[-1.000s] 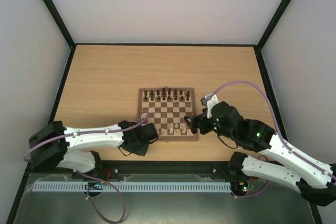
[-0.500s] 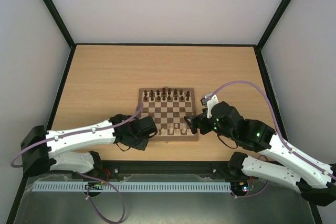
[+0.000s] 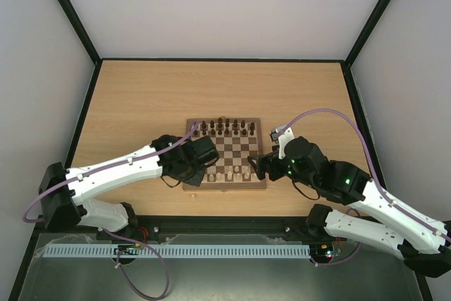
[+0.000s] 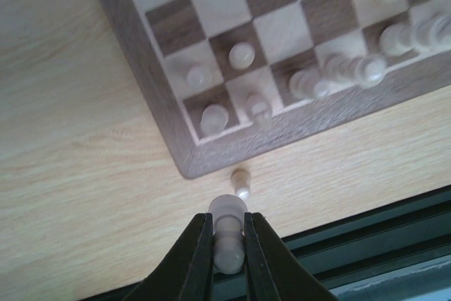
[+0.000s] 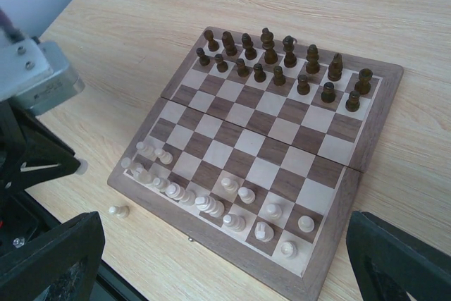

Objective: Set up the chess pieces on the board
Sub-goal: Place the chess piece on the chessboard.

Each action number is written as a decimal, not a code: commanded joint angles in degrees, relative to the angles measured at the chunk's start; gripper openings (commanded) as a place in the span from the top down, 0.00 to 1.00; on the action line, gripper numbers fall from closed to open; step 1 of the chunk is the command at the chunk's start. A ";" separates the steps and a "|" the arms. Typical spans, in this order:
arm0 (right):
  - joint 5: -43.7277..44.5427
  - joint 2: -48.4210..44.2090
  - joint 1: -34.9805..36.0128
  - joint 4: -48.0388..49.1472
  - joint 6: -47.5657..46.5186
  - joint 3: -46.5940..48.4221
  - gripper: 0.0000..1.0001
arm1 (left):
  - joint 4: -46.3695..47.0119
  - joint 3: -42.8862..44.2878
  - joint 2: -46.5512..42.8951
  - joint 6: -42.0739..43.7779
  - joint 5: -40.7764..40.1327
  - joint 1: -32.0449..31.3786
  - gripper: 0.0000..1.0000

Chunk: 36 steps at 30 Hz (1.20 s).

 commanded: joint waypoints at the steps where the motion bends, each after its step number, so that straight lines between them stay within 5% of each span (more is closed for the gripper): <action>1: -0.22 -0.64 -0.10 0.46 -0.72 -0.57 0.05 | -3.40 6.80 4.47 4.42 -2.20 1.24 0.86; 18: -0.20 -0.70 -0.12 0.53 -0.72 -0.64 0.05 | -1.14 23.62 18.36 16.18 -2.33 7.96 0.86; 36: -0.43 -0.21 -0.12 0.47 -0.90 -0.77 0.05 | 2.43 30.16 30.34 22.64 2.31 10.16 0.86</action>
